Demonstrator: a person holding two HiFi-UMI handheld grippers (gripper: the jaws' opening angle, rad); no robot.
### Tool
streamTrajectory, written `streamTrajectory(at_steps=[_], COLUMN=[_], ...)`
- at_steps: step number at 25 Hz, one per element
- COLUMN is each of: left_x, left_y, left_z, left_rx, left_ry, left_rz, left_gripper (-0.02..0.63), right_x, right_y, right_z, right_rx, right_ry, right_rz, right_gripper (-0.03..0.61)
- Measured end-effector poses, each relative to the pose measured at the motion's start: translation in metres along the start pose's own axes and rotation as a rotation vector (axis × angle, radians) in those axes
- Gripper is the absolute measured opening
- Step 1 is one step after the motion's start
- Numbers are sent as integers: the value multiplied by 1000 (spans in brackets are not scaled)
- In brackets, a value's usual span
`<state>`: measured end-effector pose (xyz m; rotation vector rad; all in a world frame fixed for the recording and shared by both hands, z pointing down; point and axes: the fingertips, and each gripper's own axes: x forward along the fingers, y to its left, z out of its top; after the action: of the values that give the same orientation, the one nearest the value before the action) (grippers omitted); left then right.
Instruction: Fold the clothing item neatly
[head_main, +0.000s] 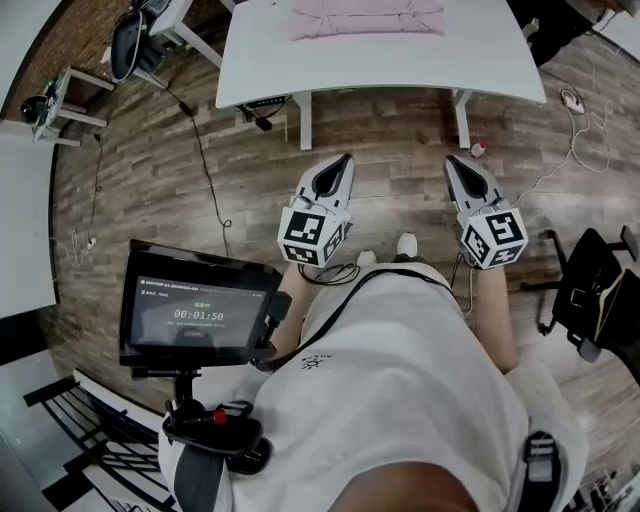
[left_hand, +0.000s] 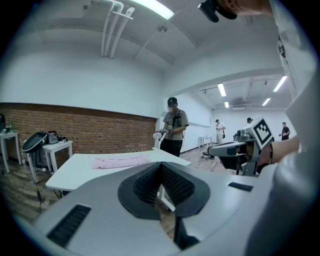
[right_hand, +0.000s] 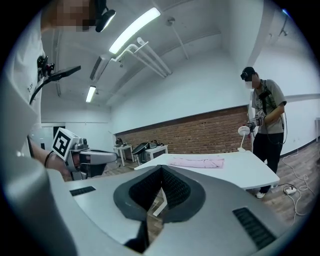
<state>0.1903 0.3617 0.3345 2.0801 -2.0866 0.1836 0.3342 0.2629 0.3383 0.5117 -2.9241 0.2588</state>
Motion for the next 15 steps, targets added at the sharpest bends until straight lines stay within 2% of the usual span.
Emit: streamTrajectory(at_steps=[7, 11, 15], left_x=[-56, -77, -78], left_y=[-18, -53, -46], left_z=[-9, -17, -12], left_rx=[-13, -1, -13], left_ry=[-22, -40, -36], left_rz=[-82, -92, -51], left_gripper=[3, 3, 2], right_x=[-53, -87, -85], right_y=[64, 71, 60], right_z=[0, -17, -4], right_rx=[8, 7, -1], right_ry=[-45, -55, -65], right_rz=[-82, -81, -73], right_gripper=[3, 3, 3])
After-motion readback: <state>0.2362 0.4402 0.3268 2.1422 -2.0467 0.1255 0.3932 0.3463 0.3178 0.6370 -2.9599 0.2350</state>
